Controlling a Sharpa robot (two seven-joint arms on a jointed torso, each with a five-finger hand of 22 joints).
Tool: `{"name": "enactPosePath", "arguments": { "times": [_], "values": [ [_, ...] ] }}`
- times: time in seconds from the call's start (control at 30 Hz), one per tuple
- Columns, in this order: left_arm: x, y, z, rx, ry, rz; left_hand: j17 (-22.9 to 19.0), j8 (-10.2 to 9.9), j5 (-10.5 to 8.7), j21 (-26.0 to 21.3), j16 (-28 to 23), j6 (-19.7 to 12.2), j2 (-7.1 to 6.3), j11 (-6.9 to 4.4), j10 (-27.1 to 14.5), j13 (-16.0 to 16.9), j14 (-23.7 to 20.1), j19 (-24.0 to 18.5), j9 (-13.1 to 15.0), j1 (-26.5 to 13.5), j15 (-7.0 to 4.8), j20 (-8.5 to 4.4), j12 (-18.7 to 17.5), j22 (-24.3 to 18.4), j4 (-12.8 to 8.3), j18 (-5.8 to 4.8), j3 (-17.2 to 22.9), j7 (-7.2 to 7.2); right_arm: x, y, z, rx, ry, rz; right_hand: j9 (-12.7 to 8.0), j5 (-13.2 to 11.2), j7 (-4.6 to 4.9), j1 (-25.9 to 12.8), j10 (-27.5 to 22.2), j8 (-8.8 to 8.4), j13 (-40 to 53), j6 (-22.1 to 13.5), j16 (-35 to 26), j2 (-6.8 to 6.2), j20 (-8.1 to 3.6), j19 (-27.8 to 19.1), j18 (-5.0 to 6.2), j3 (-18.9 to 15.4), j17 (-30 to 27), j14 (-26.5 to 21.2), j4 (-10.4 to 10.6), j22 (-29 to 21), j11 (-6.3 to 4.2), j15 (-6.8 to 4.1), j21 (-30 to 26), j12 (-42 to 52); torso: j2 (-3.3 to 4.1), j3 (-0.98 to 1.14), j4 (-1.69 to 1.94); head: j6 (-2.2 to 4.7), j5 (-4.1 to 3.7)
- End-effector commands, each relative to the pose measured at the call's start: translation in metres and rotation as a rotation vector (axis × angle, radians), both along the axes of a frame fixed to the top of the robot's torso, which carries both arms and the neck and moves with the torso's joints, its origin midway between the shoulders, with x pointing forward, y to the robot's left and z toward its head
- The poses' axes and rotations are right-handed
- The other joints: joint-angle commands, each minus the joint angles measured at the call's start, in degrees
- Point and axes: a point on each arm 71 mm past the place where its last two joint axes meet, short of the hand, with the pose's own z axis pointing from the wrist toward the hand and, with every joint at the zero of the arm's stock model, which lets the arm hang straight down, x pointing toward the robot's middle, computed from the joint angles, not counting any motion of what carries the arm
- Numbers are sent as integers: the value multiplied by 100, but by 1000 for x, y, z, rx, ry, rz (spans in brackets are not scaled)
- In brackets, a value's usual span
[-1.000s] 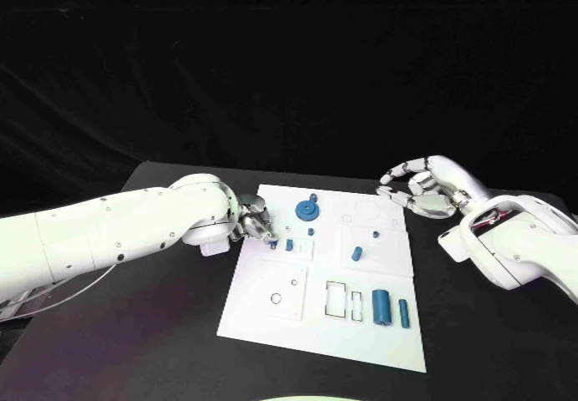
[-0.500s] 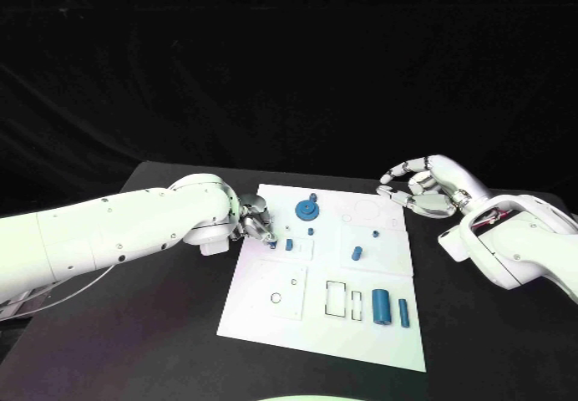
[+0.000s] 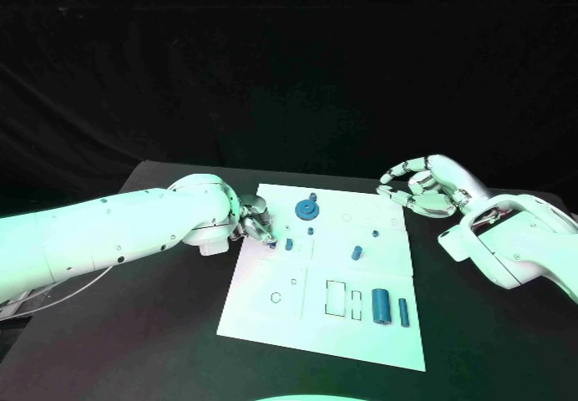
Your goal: Assemble the parts on the task board
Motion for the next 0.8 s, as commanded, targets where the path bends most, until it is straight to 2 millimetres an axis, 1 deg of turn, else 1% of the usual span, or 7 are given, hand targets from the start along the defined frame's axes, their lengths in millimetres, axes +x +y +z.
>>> {"name": "enactPosePath", "arguments": {
  "times": [0.03, 0.3, 0.53, 0.8],
  "values": [
    [-3, -1, -5, 21, 27, -21, 1509, 18, 30, 28, 21, 60, 18, -2, 35, -2, 606, 41, 7, -20, -33, -5, 14, 190, -873, -91, 842, -28, -1, 1, 0, -6, -6, 7, 10, 17, -18, -34, 10, 21, 757, -21, -31, 12, -55, 258, 49, -31, 1124, 521, 4, 1194, -38, -38, -21, -6, -1, 0, 3, 2, -1],
    [-4, -1, -6, 21, 29, -25, 1509, 22, 64, 40, 21, 85, -1, -9, 69, 43, 606, 54, -10, -31, -37, -9, 53, 213, -903, -96, 857, -34, -1, 1, 0, -6, -6, 8, 10, 17, -18, -34, 10, 21, 757, -21, -31, 12, -55, 258, 49, -31, 1124, 521, 4, 1194, -38, -38, -21, -6, 0, -2, 6, 7, 0],
    [-5, -1, -6, 23, 33, -27, 1509, 24, 73, 50, 21, 95, -11, -11, 76, 44, 606, 66, -16, -34, -38, -10, 56, 235, -914, -101, 859, -37, -1, 1, -1, -6, -5, 8, 10, 17, -18, -34, 10, 21, 757, -21, -31, 12, -55, 258, 49, -31, 1124, 521, 4, 1194, -38, -38, -21, -6, 3, -2, 4, -6, 4],
    [-5, -2, -5, 29, 26, -25, 1509, 27, 116, 51, 21, 118, -30, -16, 100, 68, 606, 66, -33, -43, -42, -14, 77, 235, -938, -101, 870, -42, -1, 1, -1, -6, -5, 8, 10, 17, -18, -34, 10, 21, 757, -21, -31, 12, -55, 258, 49, -31, 1124, 521, 4, 1194, -38, -38, -21, -6, 2, 2, 2, -11, 10]
  ]
}}
